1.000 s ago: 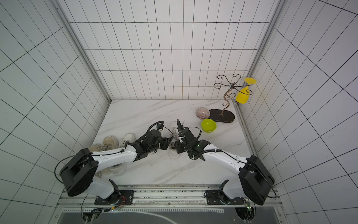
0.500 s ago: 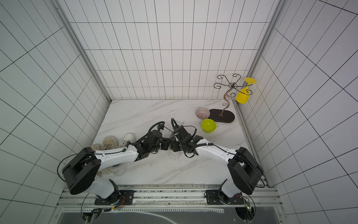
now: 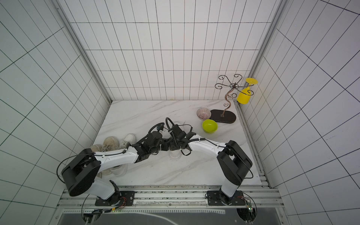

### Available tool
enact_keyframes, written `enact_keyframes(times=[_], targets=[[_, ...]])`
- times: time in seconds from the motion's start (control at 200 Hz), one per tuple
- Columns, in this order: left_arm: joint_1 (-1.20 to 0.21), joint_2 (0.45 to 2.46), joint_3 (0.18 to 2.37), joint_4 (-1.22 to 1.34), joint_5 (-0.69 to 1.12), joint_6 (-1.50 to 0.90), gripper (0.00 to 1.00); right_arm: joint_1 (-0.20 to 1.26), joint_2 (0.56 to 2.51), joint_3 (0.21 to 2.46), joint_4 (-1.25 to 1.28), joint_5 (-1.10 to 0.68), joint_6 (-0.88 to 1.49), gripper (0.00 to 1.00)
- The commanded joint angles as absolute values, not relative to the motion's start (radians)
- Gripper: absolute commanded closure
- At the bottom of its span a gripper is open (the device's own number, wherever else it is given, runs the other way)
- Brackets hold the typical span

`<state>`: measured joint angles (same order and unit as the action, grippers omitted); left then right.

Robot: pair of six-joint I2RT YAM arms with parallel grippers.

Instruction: Remove the insole from the shoe

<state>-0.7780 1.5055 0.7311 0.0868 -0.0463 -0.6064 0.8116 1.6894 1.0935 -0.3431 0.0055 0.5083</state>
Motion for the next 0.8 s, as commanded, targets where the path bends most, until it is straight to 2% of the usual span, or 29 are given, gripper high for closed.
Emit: enact_keyframes(times=[0.0,0.31,0.515,0.67,0.795], targets=[[-0.77,1.484,0.692,0.11,-0.062,-0.639,1.0,0.815,1.799,1.052,-0.358,0.016,0.511,0.46],[-0.77,1.442,0.629,0.202,-0.005,-0.68,1.0,0.809,2.02,1.097,-0.349,0.136,0.532,0.49],[-0.77,1.431,0.606,0.255,0.02,-0.699,1.0,0.81,2.126,1.154,-0.367,0.149,0.515,0.54],[-0.771,1.422,0.603,0.253,0.007,-0.7,1.0,0.81,2.135,1.167,-0.358,0.141,0.511,0.61],[-0.77,1.413,0.605,0.239,-0.011,-0.695,1.0,0.809,2.105,1.163,-0.353,0.155,0.512,0.71]])
